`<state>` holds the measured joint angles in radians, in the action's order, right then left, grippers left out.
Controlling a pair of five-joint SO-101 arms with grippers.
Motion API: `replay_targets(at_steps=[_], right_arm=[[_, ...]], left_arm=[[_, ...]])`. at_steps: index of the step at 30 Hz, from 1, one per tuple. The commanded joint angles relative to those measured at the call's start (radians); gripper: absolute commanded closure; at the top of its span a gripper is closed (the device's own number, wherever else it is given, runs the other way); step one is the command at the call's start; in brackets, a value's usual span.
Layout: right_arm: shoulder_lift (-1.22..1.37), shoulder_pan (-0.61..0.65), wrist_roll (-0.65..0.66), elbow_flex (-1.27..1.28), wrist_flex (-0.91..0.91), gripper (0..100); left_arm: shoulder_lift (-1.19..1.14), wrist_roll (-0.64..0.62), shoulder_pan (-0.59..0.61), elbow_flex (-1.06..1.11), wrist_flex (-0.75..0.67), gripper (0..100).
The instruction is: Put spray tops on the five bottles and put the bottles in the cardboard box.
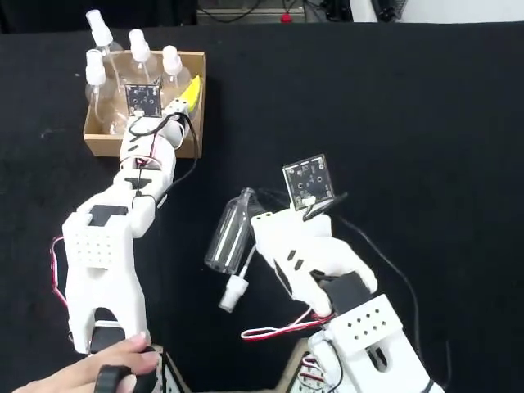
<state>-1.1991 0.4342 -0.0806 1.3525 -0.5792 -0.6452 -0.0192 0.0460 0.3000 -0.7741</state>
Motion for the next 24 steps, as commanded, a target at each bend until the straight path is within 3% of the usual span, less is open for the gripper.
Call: replay_targets(at_steps=[1,24], right_arm=[[-0.001,-0.021,0.002,-0.004,0.025,94.6],[-0.001,-0.021,0.002,-0.004,0.025,94.6]], left_arm=[[0.075,-0.003,-0.001,-0.005,-0.015,67],[0.107,-0.008,-0.004,0.042,-0.018,67]])
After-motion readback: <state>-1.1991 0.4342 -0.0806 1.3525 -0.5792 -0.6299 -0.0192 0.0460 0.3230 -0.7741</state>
